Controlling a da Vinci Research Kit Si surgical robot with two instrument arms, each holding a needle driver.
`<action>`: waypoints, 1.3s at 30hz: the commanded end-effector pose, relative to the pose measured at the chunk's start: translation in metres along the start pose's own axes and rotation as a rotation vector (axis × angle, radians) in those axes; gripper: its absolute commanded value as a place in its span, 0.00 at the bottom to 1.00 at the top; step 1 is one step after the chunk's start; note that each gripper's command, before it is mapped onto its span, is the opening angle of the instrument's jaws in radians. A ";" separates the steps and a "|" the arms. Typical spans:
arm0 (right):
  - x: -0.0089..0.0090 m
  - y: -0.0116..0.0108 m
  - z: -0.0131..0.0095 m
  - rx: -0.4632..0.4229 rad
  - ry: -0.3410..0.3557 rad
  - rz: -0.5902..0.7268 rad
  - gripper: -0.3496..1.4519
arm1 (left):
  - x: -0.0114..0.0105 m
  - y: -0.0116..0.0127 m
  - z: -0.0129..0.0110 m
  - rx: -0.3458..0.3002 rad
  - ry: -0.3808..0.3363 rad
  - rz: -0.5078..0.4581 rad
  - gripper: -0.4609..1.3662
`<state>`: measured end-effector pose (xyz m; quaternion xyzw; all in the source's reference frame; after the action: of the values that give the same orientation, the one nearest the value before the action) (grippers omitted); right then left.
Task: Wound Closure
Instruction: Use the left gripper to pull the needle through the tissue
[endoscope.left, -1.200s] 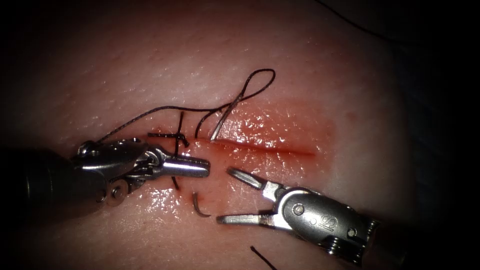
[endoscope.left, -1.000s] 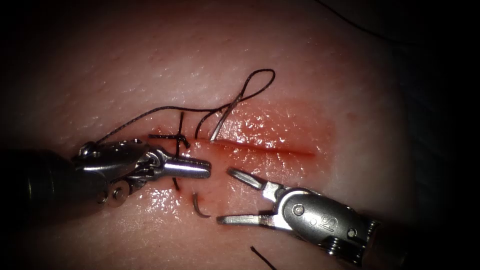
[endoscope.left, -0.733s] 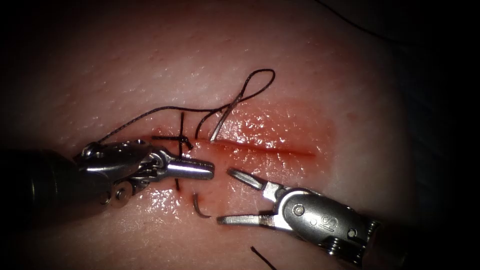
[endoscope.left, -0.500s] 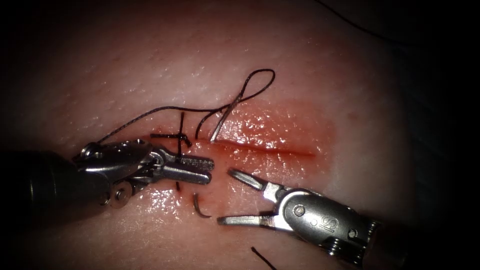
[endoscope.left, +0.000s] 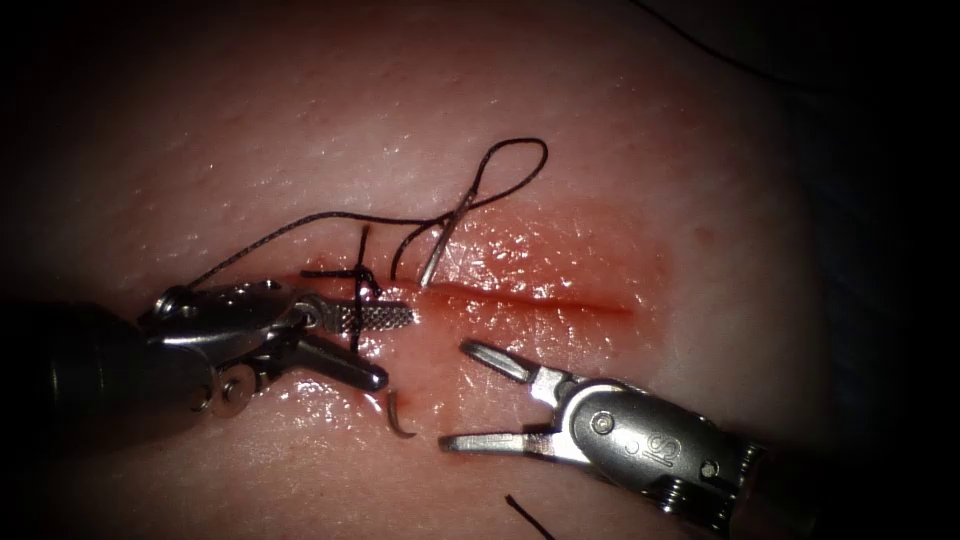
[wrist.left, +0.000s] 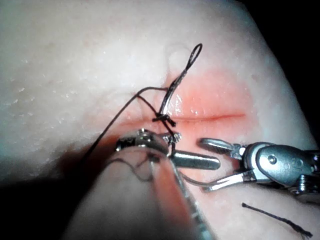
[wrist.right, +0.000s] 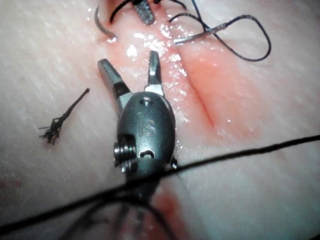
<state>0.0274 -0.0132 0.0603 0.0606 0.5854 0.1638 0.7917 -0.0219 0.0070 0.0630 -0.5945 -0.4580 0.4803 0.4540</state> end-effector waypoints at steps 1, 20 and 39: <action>-0.0001 0.0000 0.0000 0.004 0.000 -0.001 0.76 | -0.0002 -0.0001 -0.0001 -0.003 -0.006 0.001 0.78; -0.0002 -0.0002 -0.0007 0.008 0.001 -0.003 0.76 | -0.0013 0.0014 -0.0017 -0.051 -0.042 0.165 0.86; -0.0009 -0.0007 -0.0012 0.009 0.003 -0.011 0.75 | -0.0018 0.0037 -0.0023 0.025 -0.064 0.544 0.94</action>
<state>0.0260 -0.0143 0.0605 0.0595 0.5874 0.1581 0.7914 -0.0195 0.0045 0.0597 -0.6767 -0.2888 0.6085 0.2974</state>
